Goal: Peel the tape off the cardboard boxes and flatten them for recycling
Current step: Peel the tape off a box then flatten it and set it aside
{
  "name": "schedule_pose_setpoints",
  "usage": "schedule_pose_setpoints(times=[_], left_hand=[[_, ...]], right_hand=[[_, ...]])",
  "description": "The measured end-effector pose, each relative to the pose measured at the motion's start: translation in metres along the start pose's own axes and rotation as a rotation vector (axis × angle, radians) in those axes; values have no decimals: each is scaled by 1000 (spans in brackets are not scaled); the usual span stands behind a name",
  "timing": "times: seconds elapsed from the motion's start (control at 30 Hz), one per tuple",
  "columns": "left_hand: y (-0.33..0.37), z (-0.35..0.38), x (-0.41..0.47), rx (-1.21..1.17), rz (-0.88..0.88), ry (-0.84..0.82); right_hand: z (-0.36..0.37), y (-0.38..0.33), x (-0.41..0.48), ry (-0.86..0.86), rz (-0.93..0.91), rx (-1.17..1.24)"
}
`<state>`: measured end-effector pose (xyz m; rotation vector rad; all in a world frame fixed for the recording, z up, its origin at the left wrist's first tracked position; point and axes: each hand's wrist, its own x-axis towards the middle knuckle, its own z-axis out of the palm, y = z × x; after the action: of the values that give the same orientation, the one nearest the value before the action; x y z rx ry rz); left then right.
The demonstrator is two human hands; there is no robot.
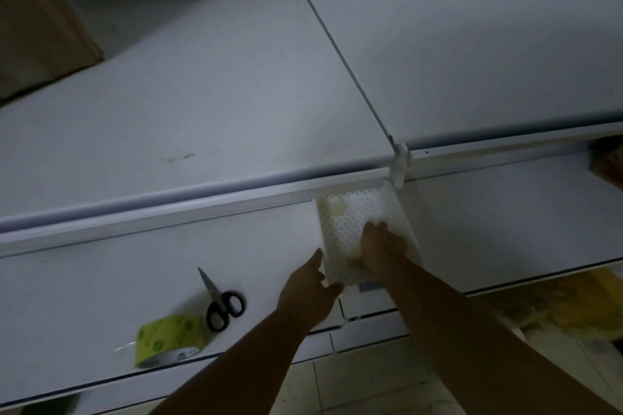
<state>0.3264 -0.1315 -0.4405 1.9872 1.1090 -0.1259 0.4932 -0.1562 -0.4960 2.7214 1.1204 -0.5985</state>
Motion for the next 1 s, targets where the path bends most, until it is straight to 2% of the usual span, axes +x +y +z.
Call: schedule_pose_setpoints(times=[0.1, 0.2, 0.23, 0.33, 0.4, 0.6, 0.7, 0.77, 0.93, 1.0], left_hand=[[4, -1, -1, 92, 96, 92], [6, -2, -2, 290, 160, 72], [6, -2, -1, 317, 163, 60], [7, -1, -2, 343, 172, 70], [7, -1, -3, 307, 180, 62], [-3, 2, -3, 126, 169, 75], [-5, 4, 0, 60, 143, 46], [-6, 3, 0, 55, 131, 30], [-9, -1, 5, 116, 110, 27], [-8, -2, 6, 141, 88, 28]], right_hand=[[-10, 9, -3, -31, -92, -6], [-26, 15, -13, -223, -126, 199], [-27, 16, -17, -185, -150, 210], [-25, 22, -28, 140, -239, 75], [-23, 27, -35, 186, -276, 90], [-13, 21, -42, -45, -319, 487], [-18, 9, -48, -195, -381, 569], [-24, 5, -51, -322, -353, 608], [-26, 6, -49, -362, -263, 653], [-26, 7, -51, -348, -251, 767]])
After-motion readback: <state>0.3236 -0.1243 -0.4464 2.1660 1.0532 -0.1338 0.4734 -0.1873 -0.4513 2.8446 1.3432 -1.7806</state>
